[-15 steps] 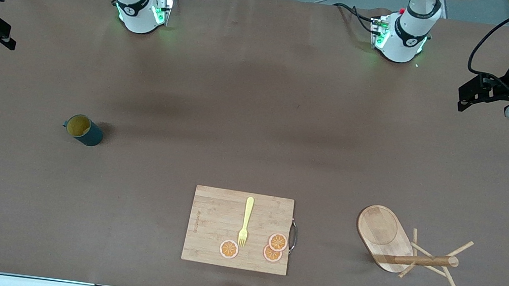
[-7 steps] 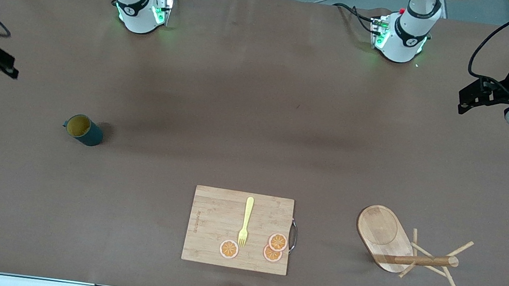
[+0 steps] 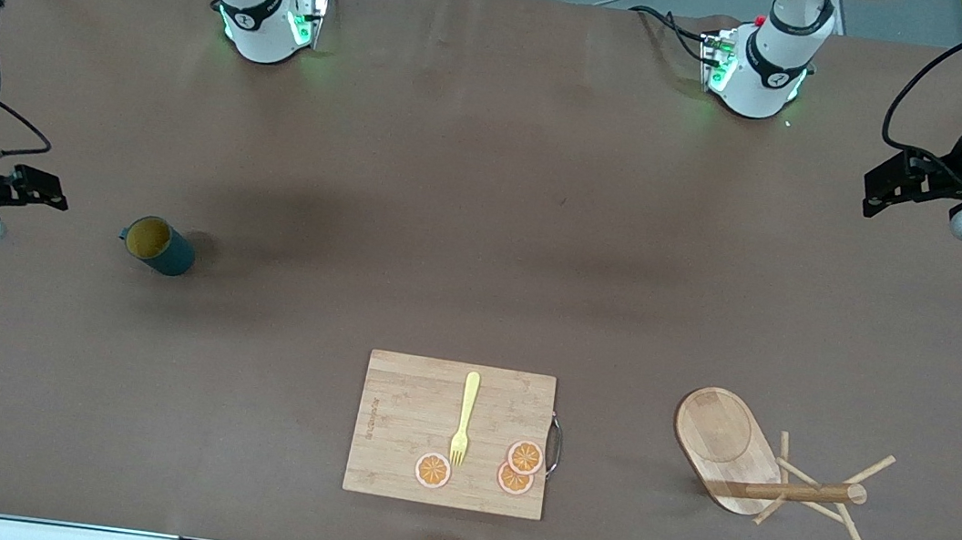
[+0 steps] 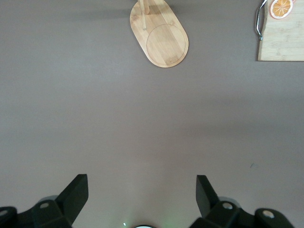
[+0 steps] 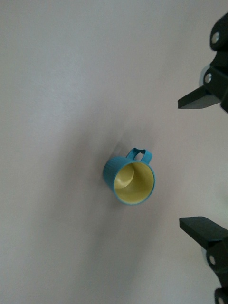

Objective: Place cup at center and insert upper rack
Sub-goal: 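Reach the right gripper toward the teal mug, then close the right gripper on the teal mug's rim and lift it, then carry the mug with the right gripper to the table center and lower it, then open the right gripper and withdraw while the left gripper reaches the mug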

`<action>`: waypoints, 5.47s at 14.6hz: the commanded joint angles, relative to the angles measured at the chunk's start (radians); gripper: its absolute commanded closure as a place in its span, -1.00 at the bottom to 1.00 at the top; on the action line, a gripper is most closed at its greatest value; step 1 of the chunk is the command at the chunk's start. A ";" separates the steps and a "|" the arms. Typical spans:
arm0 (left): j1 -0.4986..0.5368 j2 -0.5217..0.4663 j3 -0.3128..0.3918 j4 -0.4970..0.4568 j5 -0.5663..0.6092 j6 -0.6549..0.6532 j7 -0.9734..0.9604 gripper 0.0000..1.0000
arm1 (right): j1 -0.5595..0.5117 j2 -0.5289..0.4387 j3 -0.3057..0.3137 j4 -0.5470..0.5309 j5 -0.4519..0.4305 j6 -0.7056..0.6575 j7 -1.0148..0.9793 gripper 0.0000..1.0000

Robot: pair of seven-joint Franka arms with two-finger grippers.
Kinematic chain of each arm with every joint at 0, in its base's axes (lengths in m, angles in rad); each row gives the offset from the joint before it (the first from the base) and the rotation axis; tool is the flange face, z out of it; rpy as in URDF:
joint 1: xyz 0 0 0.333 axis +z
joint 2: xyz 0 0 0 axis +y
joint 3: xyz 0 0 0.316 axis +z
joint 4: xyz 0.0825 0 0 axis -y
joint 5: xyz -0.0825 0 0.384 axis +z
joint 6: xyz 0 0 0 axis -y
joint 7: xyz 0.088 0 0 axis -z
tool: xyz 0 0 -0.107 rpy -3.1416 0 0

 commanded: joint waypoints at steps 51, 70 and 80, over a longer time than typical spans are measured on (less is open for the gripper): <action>-0.013 0.032 -0.014 0.016 -0.018 0.012 -0.015 -1.00 | 1.018 0.350 0.026 0.030 0.128 0.494 1.698 -1.00; -0.238 0.224 -0.373 -0.162 0.126 0.311 -0.902 -1.00 | 0.314 -0.021 0.015 0.185 0.076 -0.225 0.602 -1.00; -0.648 0.604 -0.364 -0.032 0.591 0.376 -1.765 -1.00 | 0.116 -0.011 0.012 0.352 -0.026 -0.323 0.512 -1.00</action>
